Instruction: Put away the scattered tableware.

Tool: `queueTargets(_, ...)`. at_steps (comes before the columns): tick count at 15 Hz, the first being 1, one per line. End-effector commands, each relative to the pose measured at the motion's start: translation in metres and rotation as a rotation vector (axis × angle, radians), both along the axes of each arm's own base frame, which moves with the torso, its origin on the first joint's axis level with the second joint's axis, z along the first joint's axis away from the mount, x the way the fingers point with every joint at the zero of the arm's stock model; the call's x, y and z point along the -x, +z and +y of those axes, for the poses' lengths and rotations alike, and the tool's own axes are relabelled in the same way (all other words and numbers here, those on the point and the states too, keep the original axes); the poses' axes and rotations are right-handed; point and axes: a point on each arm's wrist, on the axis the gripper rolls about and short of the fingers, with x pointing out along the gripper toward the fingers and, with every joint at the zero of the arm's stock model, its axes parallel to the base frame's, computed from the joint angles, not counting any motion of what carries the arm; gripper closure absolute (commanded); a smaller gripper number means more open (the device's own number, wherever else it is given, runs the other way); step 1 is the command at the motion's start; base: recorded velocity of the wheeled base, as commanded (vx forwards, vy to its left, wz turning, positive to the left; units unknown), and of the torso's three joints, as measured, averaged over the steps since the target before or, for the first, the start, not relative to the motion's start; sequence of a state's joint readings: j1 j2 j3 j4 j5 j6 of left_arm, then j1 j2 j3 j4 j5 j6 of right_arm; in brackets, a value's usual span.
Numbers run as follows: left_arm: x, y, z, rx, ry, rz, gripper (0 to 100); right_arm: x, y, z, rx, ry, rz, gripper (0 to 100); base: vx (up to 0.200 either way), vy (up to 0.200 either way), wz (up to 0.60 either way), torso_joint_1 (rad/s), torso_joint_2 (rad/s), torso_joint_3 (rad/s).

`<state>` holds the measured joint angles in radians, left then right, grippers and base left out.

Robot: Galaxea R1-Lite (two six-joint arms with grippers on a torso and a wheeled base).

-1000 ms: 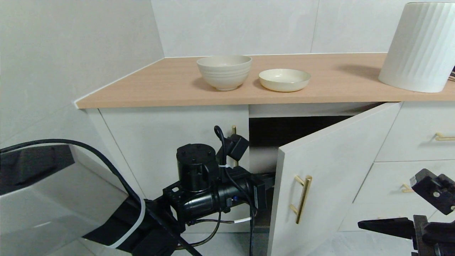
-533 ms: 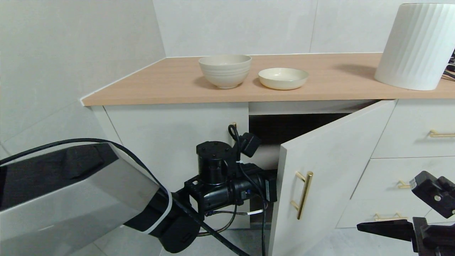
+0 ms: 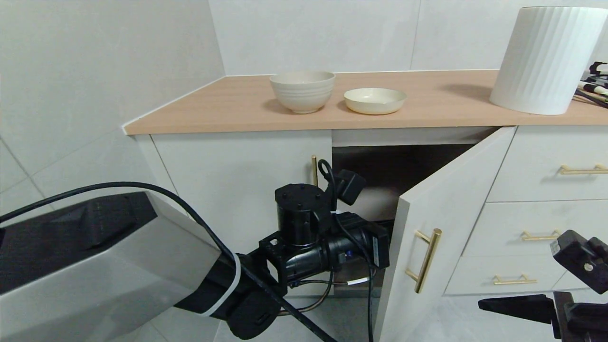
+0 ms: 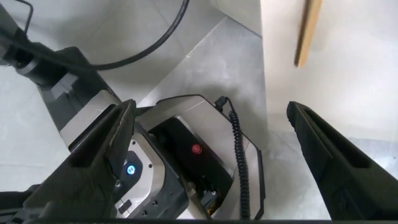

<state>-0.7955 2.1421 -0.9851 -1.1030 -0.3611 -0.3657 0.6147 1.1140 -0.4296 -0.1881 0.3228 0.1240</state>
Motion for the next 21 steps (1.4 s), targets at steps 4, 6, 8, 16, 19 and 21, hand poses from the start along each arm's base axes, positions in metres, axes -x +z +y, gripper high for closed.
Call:
queueTargets(4,0.002,0.008,-0.009,-0.011,-0.014,0.011,100,0.002,0.004,-0.001,-0.012,0.001,-0.017,0,0.000,0.000,0.00,0.000,0.00,0.000)
queueTargets(6,0.011,0.012,-0.015,-0.005,-0.014,0.001,100,0.004,0.006,-0.002,-0.021,0.007,-0.027,0,0.000,0.000,0.00,0.000,0.00,0.000)
queueTargets(8,0.015,0.015,-0.016,0.001,-0.014,-0.005,100,0.005,0.007,-0.001,-0.024,0.015,-0.033,0,0.000,0.000,0.00,0.000,0.00,0.000)
queueTargets(16,0.013,0.002,-0.018,-0.035,-0.014,0.027,100,0.006,0.006,-0.002,-0.023,0.014,-0.032,0,-0.075,0.000,0.00,0.003,0.00,0.002)
queueTargets(19,0.007,0.000,-0.024,-0.035,-0.013,0.026,100,0.006,0.006,-0.002,-0.022,0.014,-0.031,0,-0.067,0.000,0.00,0.002,0.00,0.004)
queueTargets(21,0.001,-0.005,-0.027,-0.047,-0.008,0.036,100,0.007,0.006,-0.002,-0.025,0.014,-0.034,0,0.000,0.000,0.00,0.000,0.00,0.000)
